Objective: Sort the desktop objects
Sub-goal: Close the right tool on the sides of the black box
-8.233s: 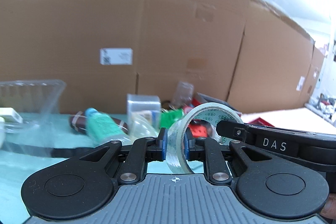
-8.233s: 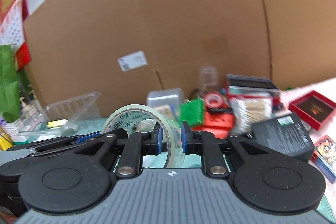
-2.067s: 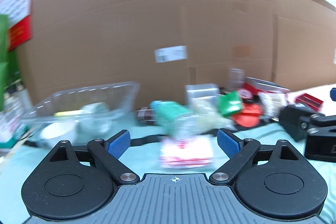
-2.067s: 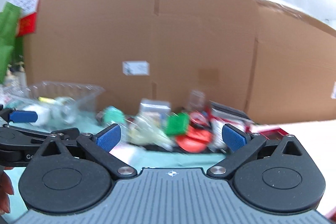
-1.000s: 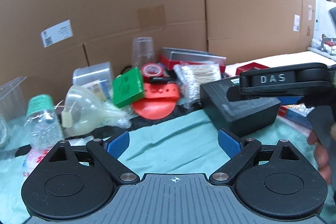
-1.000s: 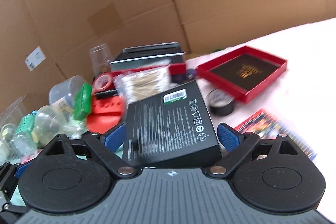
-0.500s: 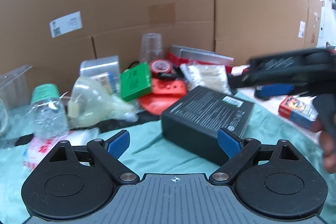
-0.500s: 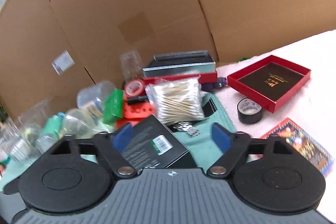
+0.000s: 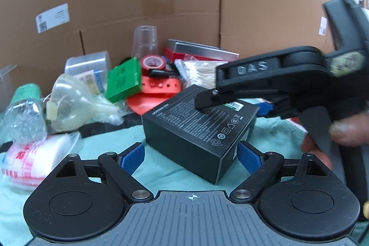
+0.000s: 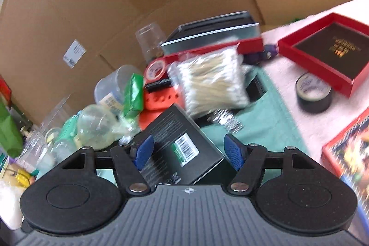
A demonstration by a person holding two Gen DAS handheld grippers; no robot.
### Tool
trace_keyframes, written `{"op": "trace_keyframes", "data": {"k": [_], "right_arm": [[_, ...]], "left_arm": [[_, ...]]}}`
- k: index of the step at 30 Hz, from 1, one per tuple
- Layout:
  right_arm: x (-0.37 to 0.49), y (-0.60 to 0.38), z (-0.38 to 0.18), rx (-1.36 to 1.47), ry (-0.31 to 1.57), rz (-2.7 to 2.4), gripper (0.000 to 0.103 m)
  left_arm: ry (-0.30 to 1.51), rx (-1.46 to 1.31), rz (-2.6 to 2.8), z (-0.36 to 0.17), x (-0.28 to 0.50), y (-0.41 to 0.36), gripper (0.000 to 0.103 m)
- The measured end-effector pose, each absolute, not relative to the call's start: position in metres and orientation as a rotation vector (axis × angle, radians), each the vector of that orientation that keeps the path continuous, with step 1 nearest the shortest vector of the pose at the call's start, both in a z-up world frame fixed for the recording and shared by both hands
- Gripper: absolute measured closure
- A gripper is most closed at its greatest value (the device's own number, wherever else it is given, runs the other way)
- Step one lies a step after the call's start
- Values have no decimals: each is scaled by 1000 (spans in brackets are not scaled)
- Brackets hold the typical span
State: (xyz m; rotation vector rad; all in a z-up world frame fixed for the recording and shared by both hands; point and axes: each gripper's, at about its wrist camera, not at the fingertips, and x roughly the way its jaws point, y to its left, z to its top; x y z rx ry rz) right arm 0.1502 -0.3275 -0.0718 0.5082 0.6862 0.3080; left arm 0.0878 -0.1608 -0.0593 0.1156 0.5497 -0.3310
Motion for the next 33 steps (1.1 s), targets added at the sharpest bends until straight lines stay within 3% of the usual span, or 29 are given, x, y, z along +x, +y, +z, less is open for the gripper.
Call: {"op": "trace_keyframes", "data": {"k": [9, 17, 20, 33], "right_arm": [[118, -302, -62, 429, 643, 292, 24], [134, -295, -71, 462, 658, 306, 26], [137, -290, -72, 461, 663, 318, 27], [118, -276, -66, 420, 649, 295, 26]], "left_arm": [[551, 163, -353, -66, 89, -142, 7], [520, 203, -360, -65, 95, -153, 7], [554, 170, -359, -66, 104, -151, 13], [552, 235, -387, -69, 100, -151, 8]]}}
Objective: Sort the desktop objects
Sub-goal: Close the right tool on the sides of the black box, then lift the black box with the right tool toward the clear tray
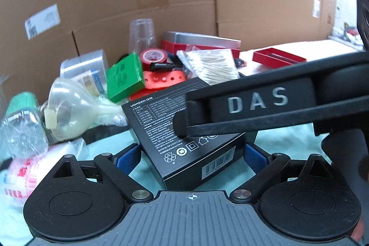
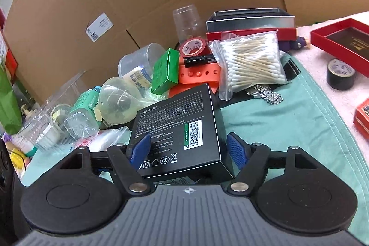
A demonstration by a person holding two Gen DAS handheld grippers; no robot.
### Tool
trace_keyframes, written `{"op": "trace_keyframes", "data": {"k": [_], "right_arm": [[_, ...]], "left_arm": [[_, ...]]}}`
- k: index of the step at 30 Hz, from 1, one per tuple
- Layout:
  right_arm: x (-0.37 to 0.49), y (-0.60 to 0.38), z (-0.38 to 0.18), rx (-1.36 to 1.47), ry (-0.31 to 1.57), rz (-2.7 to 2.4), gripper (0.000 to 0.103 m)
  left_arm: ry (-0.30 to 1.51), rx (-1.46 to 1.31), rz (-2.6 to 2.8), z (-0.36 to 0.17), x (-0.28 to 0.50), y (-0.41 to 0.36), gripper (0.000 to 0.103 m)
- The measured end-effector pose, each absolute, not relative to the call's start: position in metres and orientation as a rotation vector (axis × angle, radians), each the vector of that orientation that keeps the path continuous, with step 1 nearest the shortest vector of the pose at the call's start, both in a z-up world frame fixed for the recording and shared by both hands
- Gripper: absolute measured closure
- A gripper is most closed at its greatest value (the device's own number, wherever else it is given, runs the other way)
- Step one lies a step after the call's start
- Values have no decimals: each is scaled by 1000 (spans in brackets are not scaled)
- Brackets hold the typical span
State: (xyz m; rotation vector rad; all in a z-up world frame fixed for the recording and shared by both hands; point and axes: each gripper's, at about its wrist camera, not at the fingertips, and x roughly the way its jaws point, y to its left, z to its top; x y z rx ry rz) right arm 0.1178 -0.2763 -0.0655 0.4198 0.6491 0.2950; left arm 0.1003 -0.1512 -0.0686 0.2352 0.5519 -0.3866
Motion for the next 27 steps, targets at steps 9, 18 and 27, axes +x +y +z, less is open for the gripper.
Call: {"op": "trace_keyframes", "data": {"k": [9, 18, 27], "right_arm": [[89, -268, -49, 428, 599, 265, 26], [68, -244, -18, 401, 532, 306, 26], [46, -213, 17, 359, 452, 356, 26]], "left_arm": [[499, 255, -408, -53, 75, -142, 8], [422, 247, -386, -23, 50, -115, 8], [334, 226, -335, 9, 22, -84, 8]]}}
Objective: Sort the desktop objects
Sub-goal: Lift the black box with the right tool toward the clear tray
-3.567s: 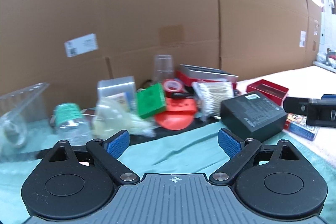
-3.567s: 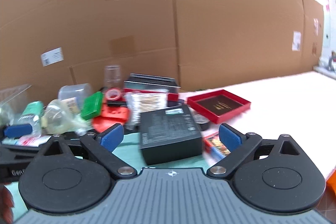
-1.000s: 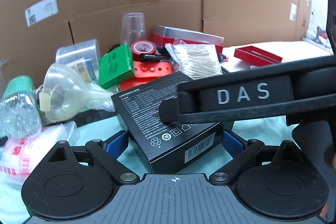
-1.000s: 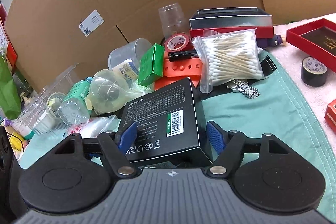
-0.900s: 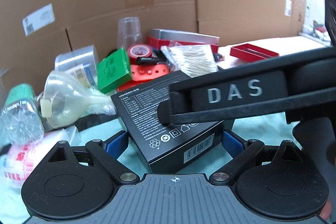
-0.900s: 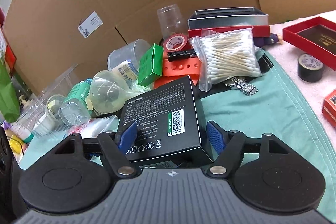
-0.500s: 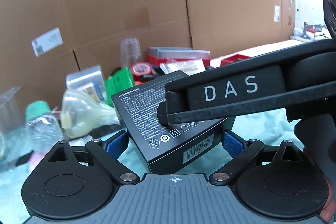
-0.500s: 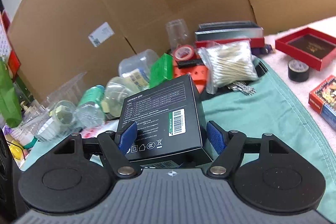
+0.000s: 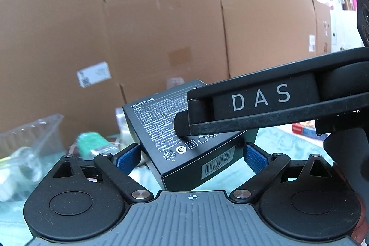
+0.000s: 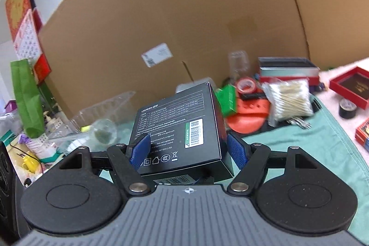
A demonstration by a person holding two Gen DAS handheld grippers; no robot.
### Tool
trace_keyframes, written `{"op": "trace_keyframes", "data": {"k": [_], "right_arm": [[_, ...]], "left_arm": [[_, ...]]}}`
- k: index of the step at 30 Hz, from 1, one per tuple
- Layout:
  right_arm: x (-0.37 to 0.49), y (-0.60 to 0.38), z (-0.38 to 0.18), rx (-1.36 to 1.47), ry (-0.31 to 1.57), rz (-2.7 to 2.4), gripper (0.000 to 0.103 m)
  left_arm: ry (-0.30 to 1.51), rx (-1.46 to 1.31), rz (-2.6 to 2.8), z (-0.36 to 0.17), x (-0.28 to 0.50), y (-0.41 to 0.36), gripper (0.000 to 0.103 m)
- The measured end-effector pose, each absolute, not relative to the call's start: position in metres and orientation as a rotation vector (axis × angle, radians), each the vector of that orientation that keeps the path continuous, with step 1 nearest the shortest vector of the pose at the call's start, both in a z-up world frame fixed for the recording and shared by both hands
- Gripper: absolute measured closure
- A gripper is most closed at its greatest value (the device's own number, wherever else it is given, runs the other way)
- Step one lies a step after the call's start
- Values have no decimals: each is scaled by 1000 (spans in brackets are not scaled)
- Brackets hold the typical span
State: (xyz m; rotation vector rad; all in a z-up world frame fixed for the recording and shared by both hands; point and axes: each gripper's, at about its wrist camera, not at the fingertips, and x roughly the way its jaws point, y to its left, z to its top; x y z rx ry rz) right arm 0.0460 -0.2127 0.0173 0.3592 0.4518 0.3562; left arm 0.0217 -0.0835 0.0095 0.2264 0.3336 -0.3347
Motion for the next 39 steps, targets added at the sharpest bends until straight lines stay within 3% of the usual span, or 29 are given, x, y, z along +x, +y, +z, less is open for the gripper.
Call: {"op": "trace_keyframes", "data": {"k": [20, 39], "right_arm": [[54, -81, 85, 294, 325, 616, 26], [91, 20, 106, 251, 285, 639, 26]], "left_arm": [[202, 259, -64, 73, 2, 34, 5], [173, 261, -5, 97, 39, 136, 5]]}}
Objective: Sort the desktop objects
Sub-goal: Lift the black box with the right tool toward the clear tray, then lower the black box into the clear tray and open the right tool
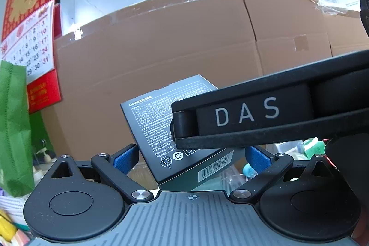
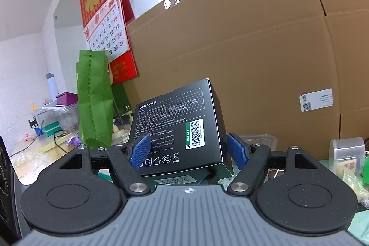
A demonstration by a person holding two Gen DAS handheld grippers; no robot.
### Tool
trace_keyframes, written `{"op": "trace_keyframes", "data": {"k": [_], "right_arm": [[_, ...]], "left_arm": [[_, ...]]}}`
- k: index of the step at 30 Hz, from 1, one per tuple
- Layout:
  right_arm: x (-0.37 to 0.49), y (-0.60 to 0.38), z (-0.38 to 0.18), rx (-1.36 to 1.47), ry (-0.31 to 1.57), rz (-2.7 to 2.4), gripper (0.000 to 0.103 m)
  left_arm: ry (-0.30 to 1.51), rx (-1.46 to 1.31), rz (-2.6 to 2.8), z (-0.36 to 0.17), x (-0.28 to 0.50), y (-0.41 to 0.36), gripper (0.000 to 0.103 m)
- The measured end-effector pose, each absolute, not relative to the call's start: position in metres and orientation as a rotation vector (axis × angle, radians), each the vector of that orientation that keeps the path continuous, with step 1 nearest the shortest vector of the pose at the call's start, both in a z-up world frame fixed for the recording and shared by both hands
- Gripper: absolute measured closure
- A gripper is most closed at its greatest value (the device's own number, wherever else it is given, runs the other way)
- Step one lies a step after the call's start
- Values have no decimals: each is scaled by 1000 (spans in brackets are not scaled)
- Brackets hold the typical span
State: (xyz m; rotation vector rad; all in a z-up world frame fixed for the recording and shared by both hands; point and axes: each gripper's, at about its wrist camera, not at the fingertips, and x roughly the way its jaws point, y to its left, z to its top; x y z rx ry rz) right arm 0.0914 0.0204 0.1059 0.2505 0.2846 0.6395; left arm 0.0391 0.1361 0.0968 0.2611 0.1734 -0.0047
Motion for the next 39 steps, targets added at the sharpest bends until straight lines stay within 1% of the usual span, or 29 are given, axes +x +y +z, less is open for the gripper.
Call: {"op": "trace_keyframes", "data": {"k": [15, 22, 26, 31, 32, 34, 35, 39], "right_arm": [[157, 62, 85, 223, 373, 560, 26], [186, 64, 65, 233, 430, 509, 26], [200, 59, 53, 283, 474, 499, 26], [217, 49, 40, 359, 540, 498, 26], [220, 47, 38, 372, 553, 499, 26], [224, 46, 35, 388, 569, 519, 38], [225, 47, 35, 387, 574, 517, 41], [228, 46, 33, 376, 585, 503, 41]], "left_arm": [[262, 221, -40, 78, 113, 178, 5], [342, 289, -83, 68, 150, 174, 6], [400, 286, -113, 68, 167, 173, 7], [418, 332, -126, 67, 181, 173, 10], [419, 340, -127, 66, 183, 171, 13], [439, 345, -170, 65, 183, 164, 22], [439, 350, -172, 64, 181, 158, 23], [449, 335, -177, 55, 187, 166, 22]]}}
